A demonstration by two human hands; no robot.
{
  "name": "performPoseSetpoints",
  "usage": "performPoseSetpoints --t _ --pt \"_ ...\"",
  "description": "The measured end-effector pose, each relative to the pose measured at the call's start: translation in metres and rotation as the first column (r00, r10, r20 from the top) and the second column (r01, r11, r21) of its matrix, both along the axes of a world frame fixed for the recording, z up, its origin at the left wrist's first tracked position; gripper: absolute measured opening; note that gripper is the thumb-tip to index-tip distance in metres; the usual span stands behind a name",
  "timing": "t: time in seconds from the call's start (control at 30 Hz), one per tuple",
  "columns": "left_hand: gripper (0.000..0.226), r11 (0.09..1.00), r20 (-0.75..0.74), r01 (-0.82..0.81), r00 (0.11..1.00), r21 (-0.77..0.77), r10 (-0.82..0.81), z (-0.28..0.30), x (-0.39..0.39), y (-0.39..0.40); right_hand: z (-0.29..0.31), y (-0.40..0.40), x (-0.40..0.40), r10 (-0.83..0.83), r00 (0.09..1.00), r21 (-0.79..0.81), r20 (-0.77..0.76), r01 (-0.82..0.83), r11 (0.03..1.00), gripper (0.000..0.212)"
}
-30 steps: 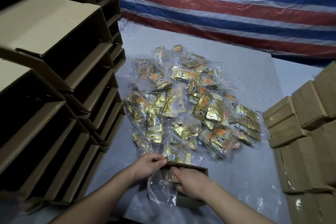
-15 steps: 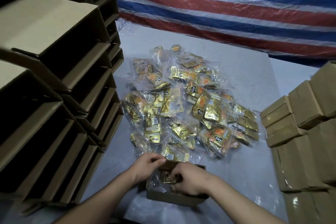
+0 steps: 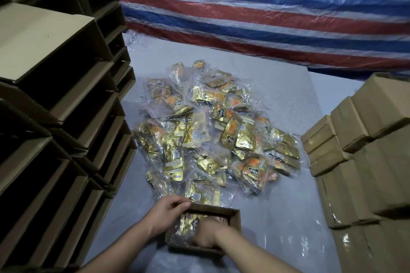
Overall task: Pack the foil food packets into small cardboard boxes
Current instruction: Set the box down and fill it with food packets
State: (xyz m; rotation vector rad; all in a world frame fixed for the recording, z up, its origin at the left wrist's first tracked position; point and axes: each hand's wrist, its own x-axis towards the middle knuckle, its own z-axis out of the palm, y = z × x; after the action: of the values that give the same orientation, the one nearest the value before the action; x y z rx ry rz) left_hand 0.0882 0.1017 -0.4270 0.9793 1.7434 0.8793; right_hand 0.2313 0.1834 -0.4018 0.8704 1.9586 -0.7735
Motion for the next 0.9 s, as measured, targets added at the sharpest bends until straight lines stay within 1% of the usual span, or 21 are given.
performPoseSetpoints --t 0.07,0.13,0.17,0.2,0.23,0.27,0.3,0.37,0.4,0.43,0.47,0.5,0.53,0.57,0.6,0.63,0.67,0.73,0.8,0.83,0.9 --pt "0.035 1.000 -0.006 0.014 1.000 0.012 -0.014 0.002 0.001 0.000 0.010 0.005 0.008 -0.078 0.992 0.089 -0.096 0.086 0.992 0.039" --pt "0.030 1.000 -0.010 0.015 1.000 0.006 -0.015 0.004 0.003 0.001 0.023 0.013 0.021 -0.183 0.960 0.091 -0.214 0.206 0.974 0.027" --pt "0.024 1.000 -0.009 0.010 1.000 0.000 -0.010 0.003 0.004 0.001 0.031 0.015 0.026 -0.221 0.934 0.079 -0.280 0.252 0.965 0.026" --pt "0.019 1.000 -0.014 0.006 1.000 -0.007 -0.006 0.003 0.005 0.001 0.036 0.015 0.031 -0.218 0.917 0.095 -0.334 0.263 0.960 0.027" --pt "0.014 1.000 -0.013 0.001 1.000 -0.017 -0.002 0.002 0.005 0.001 0.040 0.013 0.037 -0.182 0.906 0.161 -0.383 0.259 0.952 0.028" --pt "0.009 0.999 -0.014 -0.006 1.000 -0.034 0.005 0.000 0.006 0.001 0.041 0.012 0.043 -0.135 0.890 0.267 -0.436 0.271 0.925 0.027" --pt "0.007 0.999 -0.010 -0.022 1.000 -0.050 0.022 -0.002 0.008 0.001 0.039 0.011 0.050 -0.108 0.858 0.368 -0.502 0.324 0.872 0.024" --pt "0.023 0.992 -0.043 -0.082 0.996 -0.093 0.078 -0.005 0.010 -0.002 0.031 0.012 0.068 -0.127 0.784 0.455 -0.608 0.474 0.754 0.015" --pt "0.031 0.989 -0.085 -0.102 0.992 -0.108 0.093 -0.006 0.011 -0.003 0.026 0.013 0.077 -0.183 0.786 0.457 -0.591 0.513 0.727 0.024" --pt "0.035 0.987 -0.114 -0.109 0.989 -0.118 0.095 -0.007 0.011 -0.004 0.019 0.015 0.087 -0.270 0.791 0.421 -0.550 0.541 0.728 0.044" --pt "0.034 0.986 -0.125 -0.104 0.988 -0.127 0.089 -0.006 0.011 -0.004 0.012 0.017 0.093 -0.394 0.769 0.336 -0.503 0.594 0.732 0.064" --pt "0.031 0.987 -0.123 -0.089 0.990 -0.133 0.073 -0.004 0.011 -0.004 0.004 0.016 0.096 -0.552 0.706 0.206 -0.444 0.680 0.704 0.074" --pt "0.028 0.988 -0.127 -0.071 0.991 -0.139 0.053 -0.001 0.012 -0.004 0.001 0.015 0.095 -0.680 0.624 0.087 -0.385 0.758 0.647 0.072" --pt "0.025 0.988 -0.141 -0.053 0.989 -0.143 0.033 0.001 0.014 -0.002 -0.003 0.011 0.094 -0.748 0.556 0.008 -0.363 0.804 0.594 0.058" --pt "0.024 0.988 -0.165 -0.037 0.986 -0.150 0.012 0.003 0.017 0.000 -0.004 0.009 0.094 -0.765 0.524 -0.011 -0.376 0.823 0.569 0.037" --pt "0.023 0.987 -0.190 -0.025 0.982 -0.156 -0.005 0.006 0.020 0.003 -0.003 0.009 0.095 -0.747 0.535 0.024 -0.394 0.819 0.574 0.016" --pt "0.023 0.987 -0.209 -0.017 0.978 -0.159 -0.017 0.009 0.024 0.008 0.000 0.011 0.098 -0.742 0.535 0.060 -0.405 0.825 0.562 0.012" --pt "0.022 0.988 -0.215 0.011 0.976 -0.151 -0.044 0.016 0.035 0.020 0.008 0.017 0.111 -0.736 0.535 0.099 -0.415 0.831 0.548 0.027" --pt "0.023 0.987 -0.202 0.081 0.973 -0.141 -0.109 0.025 0.050 0.036 0.020 0.026 0.131 -0.760 0.503 0.098 -0.411 0.854 0.512 0.034" --pt "0.023 0.983 -0.193 0.122 0.970 -0.136 -0.147 0.029 0.060 0.044 0.026 0.030 0.142 -0.781 0.475 0.095 -0.406 0.871 0.481 0.035" --pt "0.025 0.974 -0.173 0.191 0.962 -0.118 -0.209 0.036 0.078 0.063 0.037 0.039 0.162 -0.822 0.384 0.079 -0.421 0.918 0.388 0.037"
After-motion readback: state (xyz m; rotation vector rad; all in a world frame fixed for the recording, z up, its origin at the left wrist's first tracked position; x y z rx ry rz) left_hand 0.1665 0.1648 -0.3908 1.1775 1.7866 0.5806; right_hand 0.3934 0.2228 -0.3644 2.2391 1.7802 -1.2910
